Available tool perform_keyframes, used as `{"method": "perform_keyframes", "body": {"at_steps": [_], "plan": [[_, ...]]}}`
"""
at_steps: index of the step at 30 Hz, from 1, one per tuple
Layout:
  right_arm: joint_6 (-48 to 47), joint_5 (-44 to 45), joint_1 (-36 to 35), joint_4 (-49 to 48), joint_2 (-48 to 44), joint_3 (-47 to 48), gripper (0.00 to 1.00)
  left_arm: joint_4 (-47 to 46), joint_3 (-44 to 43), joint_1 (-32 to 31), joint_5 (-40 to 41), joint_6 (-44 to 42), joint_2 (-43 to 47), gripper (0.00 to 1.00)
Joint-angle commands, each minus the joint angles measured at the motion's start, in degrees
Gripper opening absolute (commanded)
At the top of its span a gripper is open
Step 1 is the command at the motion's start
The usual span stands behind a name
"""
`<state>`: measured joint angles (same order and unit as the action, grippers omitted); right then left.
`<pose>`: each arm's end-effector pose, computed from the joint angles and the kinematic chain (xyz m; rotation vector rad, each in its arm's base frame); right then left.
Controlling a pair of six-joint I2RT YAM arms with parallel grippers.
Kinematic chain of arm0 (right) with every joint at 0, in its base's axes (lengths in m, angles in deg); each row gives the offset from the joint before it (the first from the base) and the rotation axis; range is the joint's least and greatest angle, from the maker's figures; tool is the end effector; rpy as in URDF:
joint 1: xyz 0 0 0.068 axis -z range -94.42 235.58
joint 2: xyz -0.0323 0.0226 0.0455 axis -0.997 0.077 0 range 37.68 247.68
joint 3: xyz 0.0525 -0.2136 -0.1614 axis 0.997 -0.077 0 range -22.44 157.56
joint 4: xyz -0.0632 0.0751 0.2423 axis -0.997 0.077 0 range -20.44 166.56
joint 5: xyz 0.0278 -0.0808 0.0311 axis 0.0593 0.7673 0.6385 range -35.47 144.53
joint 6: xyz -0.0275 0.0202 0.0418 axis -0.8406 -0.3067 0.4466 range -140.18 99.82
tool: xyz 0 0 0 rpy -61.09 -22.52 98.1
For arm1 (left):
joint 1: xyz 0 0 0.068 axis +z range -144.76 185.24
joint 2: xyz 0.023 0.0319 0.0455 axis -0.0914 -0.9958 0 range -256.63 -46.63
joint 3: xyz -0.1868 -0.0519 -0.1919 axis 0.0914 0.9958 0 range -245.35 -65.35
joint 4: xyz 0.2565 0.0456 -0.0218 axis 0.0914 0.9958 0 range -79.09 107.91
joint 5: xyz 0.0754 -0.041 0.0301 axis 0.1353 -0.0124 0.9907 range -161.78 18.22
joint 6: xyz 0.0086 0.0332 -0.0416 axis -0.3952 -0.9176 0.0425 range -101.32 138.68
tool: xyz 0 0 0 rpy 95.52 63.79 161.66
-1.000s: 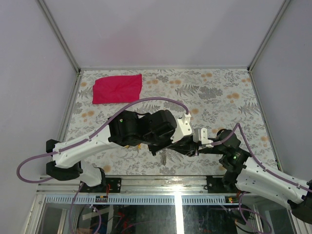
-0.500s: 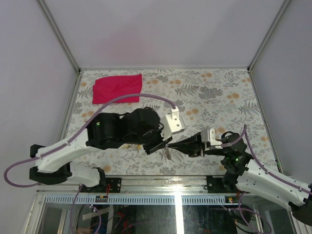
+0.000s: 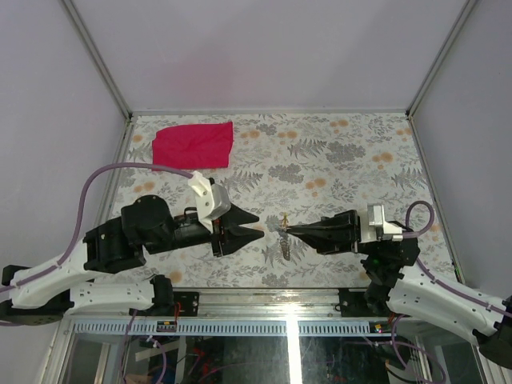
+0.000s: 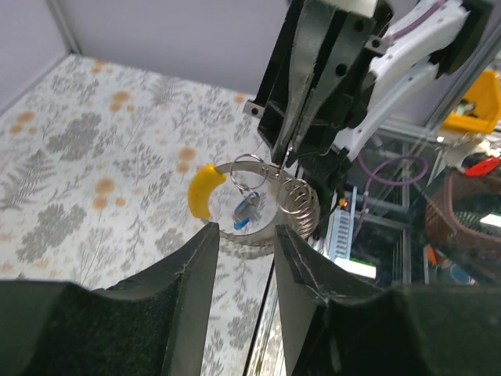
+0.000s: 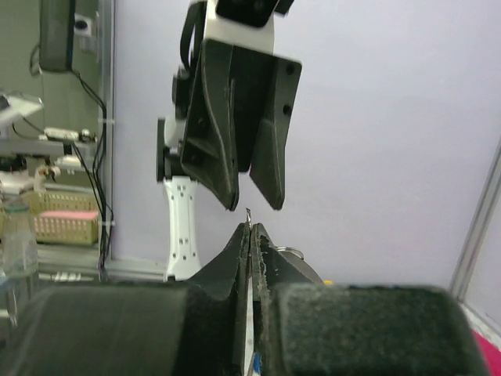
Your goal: Put the keys on the keyring
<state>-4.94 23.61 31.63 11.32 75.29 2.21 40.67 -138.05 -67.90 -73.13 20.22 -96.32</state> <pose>0.0656 0.1213 0.3524 -0.7962 0.5941 1.3257 0.0457 -0.1535 0.4530 1.0622 1.4408 -0.9814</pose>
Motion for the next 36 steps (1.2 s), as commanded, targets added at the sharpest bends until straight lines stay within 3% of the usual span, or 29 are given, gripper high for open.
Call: {"method": "perform_keyframes", "body": {"at_steps": [1,23,36], "plan": [[6.9,4.1,-0.2,-16.8,2.9,1.7,0.00,-18.7,4.4,-0.2,-3.5,1.5,1.6,0.36],[10.7,3.3,-0.2,-25.0,6.1,2.6,0.00,-25.3,5.3,-0.3,-9.2,-0.5,-1.6,0.36],[10.9,3.2,-0.2,-25.0,5.6,2.6,0.00,-25.4,3.9,-0.2,-11.8,-0.5,-4.4,0.25]]}}
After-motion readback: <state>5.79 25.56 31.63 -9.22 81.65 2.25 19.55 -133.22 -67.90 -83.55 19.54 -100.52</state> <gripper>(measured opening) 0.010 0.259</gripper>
